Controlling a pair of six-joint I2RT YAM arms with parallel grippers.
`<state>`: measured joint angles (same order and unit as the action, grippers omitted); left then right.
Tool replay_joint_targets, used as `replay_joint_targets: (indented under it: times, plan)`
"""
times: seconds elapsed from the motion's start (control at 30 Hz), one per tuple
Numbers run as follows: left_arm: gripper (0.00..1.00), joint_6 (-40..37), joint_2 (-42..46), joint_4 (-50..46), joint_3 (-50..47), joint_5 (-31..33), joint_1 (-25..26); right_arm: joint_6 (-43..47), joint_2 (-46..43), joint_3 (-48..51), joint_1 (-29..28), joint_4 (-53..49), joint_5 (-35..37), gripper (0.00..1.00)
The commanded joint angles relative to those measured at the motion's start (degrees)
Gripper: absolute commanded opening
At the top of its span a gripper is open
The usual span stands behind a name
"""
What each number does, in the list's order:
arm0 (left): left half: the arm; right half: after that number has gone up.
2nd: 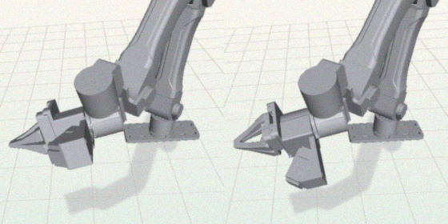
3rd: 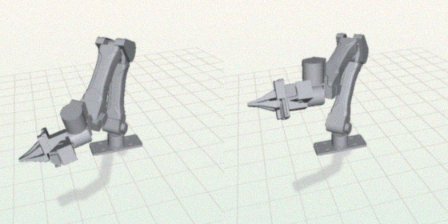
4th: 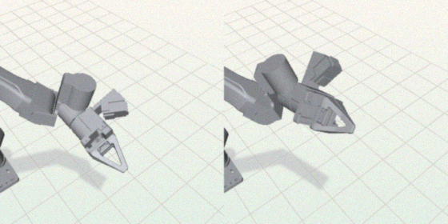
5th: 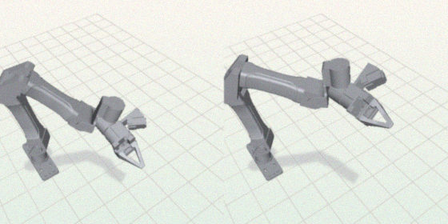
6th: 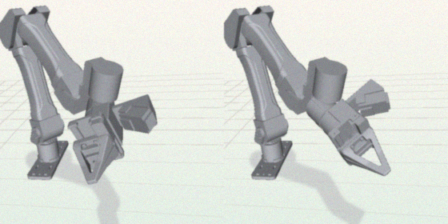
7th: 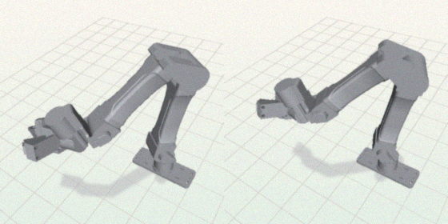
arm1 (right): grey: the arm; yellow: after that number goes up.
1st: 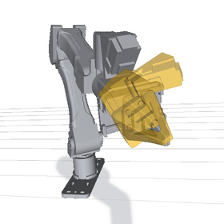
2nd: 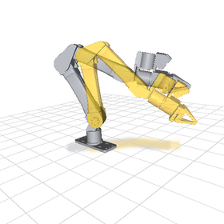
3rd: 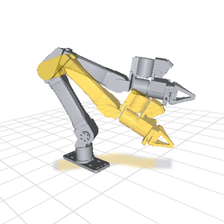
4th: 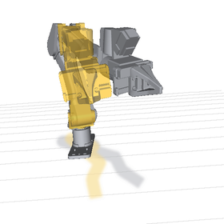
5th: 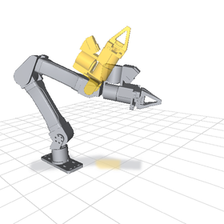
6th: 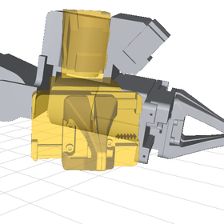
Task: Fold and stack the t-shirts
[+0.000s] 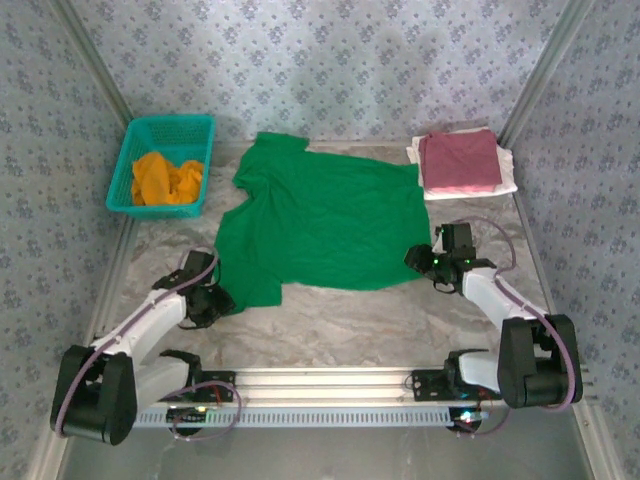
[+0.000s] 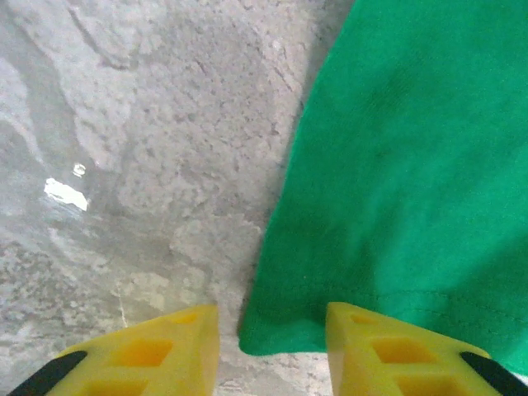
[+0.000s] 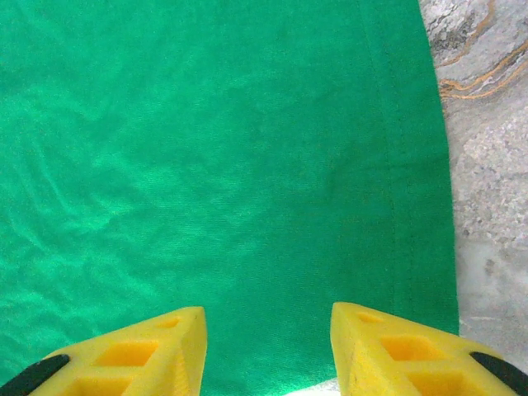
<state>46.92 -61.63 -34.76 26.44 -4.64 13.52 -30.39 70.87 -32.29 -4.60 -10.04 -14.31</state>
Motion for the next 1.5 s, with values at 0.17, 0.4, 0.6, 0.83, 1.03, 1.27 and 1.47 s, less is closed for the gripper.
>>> replay_joint_targets:
  times: [0.17,0.4,0.6,0.83,1.03,1.27,1.47]
  plan:
    - [0.25,-2.2,-4.2,6.8,2.4,-2.9,1.3,-0.5,-2.4,0.2,0.1,-0.6,1.1,0.46]
    - [0.22,-3.2,-6.4,4.5,6.0,-2.1,2.3,-0.4,-4.1,0.4,0.3,-1.6,1.6,0.46]
    - [0.19,-4.1,-9.3,3.9,7.7,-1.5,2.9,-0.4,-5.7,1.2,0.5,-1.7,2.1,0.46]
    - [0.06,-4.9,-9.8,2.2,8.6,-0.4,3.5,-0.6,-7.0,2.6,1.4,-1.8,2.1,0.46]
    - [0.0,-5.0,-7.9,0.7,8.8,0.5,3.5,-0.9,-7.0,2.6,2.9,-3.1,0.7,0.46]
    - [0.0,-4.9,-2.3,-2.1,10.5,1.8,3.4,-2.4,-5.2,1.0,9.6,-11.2,-6.3,0.48]
    - [0.0,-5.6,-3.0,-1.2,10.6,1.1,3.4,3.6,6.5,-3.2,13.4,-8.7,-16.4,0.59]
